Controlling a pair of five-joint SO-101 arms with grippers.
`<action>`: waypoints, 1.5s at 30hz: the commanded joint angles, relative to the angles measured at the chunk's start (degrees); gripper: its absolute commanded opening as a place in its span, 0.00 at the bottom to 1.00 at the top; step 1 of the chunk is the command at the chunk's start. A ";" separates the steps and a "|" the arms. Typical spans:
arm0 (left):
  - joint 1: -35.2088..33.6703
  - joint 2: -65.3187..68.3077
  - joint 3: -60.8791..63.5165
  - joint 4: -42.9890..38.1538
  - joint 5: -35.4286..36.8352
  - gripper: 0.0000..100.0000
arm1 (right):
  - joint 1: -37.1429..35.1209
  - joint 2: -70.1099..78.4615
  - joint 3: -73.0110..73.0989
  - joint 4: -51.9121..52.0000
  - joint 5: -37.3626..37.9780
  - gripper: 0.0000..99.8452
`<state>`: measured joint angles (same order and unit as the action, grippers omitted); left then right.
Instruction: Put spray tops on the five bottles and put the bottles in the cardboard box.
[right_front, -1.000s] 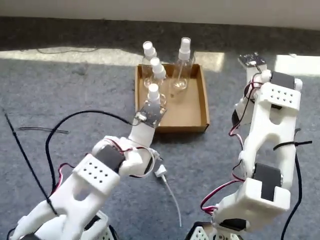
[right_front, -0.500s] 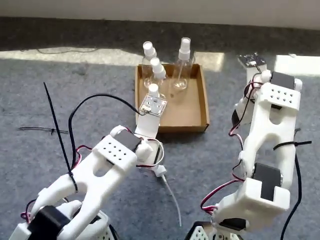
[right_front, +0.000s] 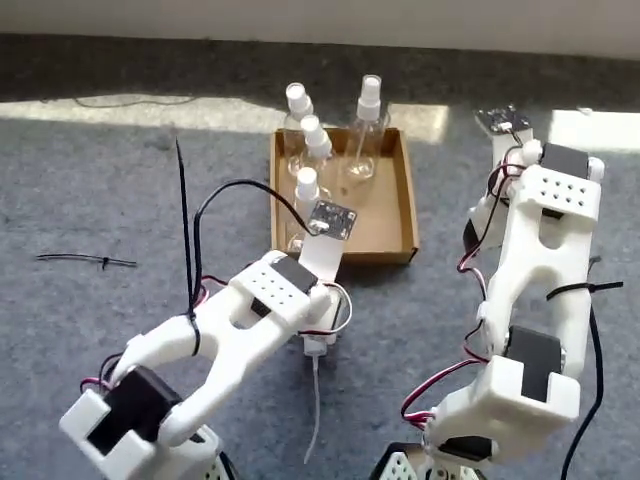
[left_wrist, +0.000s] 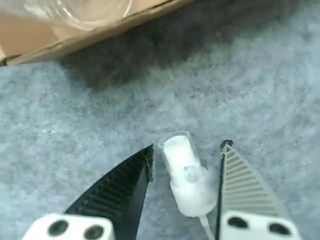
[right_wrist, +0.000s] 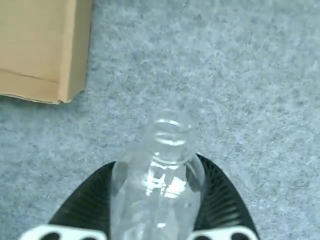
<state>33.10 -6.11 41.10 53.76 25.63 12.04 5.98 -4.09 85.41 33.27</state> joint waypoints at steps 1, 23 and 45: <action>1.36 2.42 -2.86 -0.35 0.44 0.20 | -0.31 -0.48 -1.54 0.22 -0.44 0.01; 0.66 2.68 -11.03 10.73 -5.71 0.01 | -0.22 -0.92 -2.07 0.84 -0.26 0.01; -8.22 -34.86 -27.56 36.57 -17.85 0.00 | -11.21 -37.14 10.95 1.36 -0.70 0.01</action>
<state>29.85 -35.47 16.92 88.75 9.71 1.58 -26.99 5.49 88.48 33.19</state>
